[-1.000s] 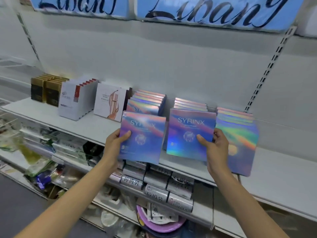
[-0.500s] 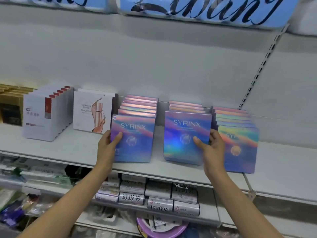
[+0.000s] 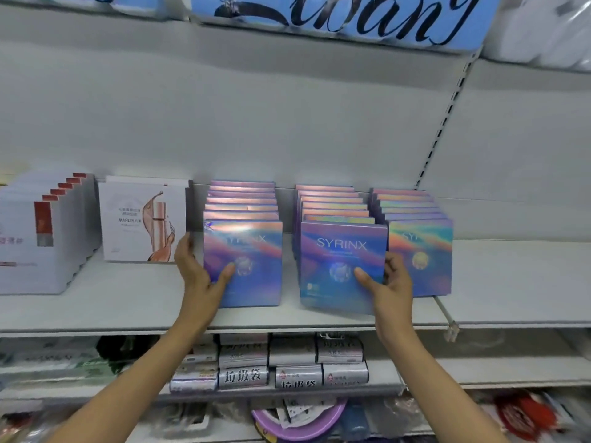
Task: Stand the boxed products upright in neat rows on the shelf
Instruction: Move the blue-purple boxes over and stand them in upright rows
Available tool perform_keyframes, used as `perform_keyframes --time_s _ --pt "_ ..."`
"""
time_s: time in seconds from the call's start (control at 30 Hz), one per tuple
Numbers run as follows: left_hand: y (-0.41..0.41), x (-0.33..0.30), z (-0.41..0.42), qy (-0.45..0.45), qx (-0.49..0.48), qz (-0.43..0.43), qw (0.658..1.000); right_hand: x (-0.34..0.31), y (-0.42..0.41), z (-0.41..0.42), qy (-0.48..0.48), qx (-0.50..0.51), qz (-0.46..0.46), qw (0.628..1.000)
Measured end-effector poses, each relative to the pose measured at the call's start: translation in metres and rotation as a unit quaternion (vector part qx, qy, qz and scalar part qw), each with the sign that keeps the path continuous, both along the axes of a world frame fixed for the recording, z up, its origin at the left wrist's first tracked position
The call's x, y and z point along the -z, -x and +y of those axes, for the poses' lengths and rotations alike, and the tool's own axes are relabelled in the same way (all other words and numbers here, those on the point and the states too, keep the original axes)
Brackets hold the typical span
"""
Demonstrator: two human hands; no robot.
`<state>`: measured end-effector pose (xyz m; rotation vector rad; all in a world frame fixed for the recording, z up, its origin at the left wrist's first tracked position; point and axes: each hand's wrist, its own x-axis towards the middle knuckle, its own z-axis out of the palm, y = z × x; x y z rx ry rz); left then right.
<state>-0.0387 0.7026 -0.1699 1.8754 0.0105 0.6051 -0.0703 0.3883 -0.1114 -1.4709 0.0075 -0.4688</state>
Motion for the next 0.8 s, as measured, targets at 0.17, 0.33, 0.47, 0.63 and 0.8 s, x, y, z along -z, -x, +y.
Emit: perform_keyframes --time_s 0.17,0.33,0.47,0.63,0.8 --pt "-0.002 -0.002 0.007 0.063 0.116 0.041 0.99 0.006 0.009 -0.006 -0.019 0.001 0.0 1.0" --pt "0.0 -0.002 0.007 0.077 0.142 0.02 0.987 0.006 0.015 -0.01 -0.028 0.007 0.013 0.999" --pt "0.001 -0.001 0.007 0.091 0.146 0.024 0.985 0.007 0.014 -0.013 -0.028 0.011 0.018 0.999" --pt "0.004 -0.004 0.003 0.103 0.141 0.018 0.984 0.01 0.009 -0.015 -0.016 -0.005 0.021 1.0" --pt "0.006 -0.006 0.0 0.105 0.132 0.016 0.986 0.013 -0.001 -0.015 0.004 -0.014 0.019 1.0"
